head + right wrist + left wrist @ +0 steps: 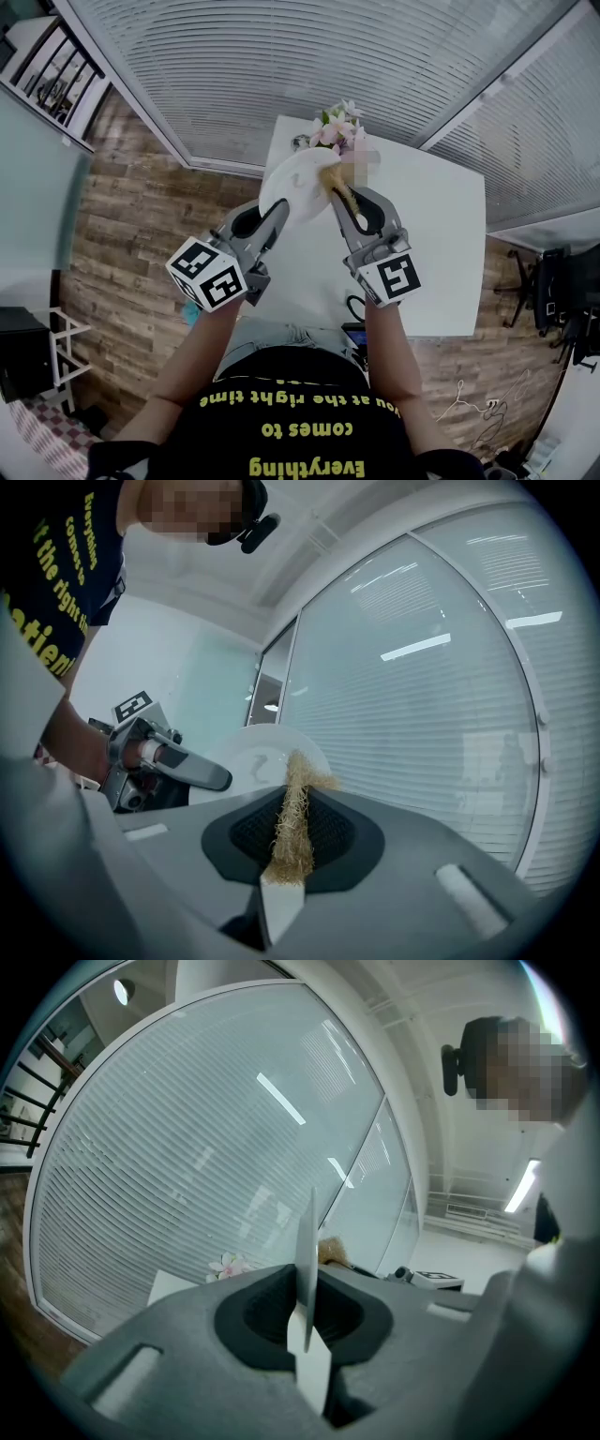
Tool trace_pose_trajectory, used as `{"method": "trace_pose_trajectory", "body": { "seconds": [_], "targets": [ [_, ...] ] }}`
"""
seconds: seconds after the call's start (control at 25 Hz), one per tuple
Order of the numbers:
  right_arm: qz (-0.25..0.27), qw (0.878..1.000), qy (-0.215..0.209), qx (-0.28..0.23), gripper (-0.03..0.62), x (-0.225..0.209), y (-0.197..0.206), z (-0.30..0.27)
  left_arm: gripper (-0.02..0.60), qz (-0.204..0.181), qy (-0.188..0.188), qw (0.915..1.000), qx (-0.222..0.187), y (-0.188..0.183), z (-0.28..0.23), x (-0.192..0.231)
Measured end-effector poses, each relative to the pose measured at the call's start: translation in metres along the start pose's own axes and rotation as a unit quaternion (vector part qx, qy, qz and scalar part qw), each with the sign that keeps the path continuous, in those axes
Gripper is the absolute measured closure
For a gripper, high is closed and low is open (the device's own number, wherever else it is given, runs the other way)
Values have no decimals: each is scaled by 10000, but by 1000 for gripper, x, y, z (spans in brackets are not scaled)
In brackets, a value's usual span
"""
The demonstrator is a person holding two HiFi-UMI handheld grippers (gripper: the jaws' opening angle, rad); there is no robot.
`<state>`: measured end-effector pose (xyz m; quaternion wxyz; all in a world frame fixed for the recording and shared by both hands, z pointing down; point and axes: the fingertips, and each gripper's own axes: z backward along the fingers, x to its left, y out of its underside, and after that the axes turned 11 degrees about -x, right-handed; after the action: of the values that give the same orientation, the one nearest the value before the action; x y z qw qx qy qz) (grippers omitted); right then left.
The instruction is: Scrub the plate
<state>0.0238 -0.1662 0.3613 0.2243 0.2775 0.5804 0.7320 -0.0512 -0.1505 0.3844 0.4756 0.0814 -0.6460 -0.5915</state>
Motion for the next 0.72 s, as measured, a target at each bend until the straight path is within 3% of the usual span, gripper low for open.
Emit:
{"method": "trace_pose_trajectory", "body": {
  "seconds": [0.72],
  "targets": [
    [-154, 9951, -980, -51, 551, 66, 6, -10, 561, 43, -118, 9999, -47, -2, 2, 8]
  ]
}}
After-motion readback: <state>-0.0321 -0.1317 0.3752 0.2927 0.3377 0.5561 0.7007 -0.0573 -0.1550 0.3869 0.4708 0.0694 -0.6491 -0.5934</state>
